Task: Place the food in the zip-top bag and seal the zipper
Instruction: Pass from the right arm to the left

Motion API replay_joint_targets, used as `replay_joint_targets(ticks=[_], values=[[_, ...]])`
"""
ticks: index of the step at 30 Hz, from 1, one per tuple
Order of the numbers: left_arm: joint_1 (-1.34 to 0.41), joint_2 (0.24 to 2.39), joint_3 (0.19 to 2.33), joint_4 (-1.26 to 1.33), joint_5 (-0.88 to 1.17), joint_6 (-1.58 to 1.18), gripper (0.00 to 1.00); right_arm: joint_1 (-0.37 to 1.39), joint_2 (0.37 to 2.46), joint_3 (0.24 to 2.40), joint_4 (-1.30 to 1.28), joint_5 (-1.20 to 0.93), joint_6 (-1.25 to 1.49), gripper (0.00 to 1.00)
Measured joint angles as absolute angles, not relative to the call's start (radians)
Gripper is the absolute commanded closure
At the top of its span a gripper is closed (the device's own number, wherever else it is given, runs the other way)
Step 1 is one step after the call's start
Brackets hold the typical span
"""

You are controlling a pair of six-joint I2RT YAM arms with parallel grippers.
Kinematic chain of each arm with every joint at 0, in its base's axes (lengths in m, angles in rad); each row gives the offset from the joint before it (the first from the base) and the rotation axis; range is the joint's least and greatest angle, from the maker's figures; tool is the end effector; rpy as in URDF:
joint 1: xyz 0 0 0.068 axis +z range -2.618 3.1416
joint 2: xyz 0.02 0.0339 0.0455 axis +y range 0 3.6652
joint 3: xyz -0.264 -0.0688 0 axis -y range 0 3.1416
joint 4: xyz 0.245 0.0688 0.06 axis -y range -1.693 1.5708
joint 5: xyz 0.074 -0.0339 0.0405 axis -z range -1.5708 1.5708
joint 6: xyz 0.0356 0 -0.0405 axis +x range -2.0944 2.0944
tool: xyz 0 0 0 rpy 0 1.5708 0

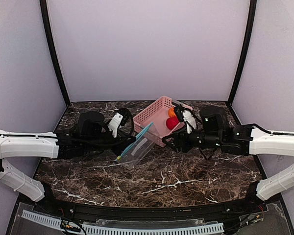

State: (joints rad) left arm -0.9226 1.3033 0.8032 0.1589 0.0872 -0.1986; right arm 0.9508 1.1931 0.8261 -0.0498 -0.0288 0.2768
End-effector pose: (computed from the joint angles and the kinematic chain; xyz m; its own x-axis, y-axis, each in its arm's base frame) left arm 0.1769 -0.2387 0.2667 -0.3645 0.1558 -0.9181 0.7873 0.5781 -0.2145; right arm 0.1578 0.2228 0.2826 -0.4528 -0.1641 -0.8764 -0.7330 0.6281 0.2611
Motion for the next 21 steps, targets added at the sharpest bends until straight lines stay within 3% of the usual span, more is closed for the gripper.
replay_joint_targets(ticks=[12,21], values=[[-1.004,1.303,0.793,0.213,-0.257,-0.283,0.99,1.030,1.366,0.971,-0.090,0.128,0.724,0.32],[-1.045,1.309,0.793,0.218,-0.355,-0.316,0.99,1.031,1.481,1.064,-0.102,0.143,0.819,0.29]])
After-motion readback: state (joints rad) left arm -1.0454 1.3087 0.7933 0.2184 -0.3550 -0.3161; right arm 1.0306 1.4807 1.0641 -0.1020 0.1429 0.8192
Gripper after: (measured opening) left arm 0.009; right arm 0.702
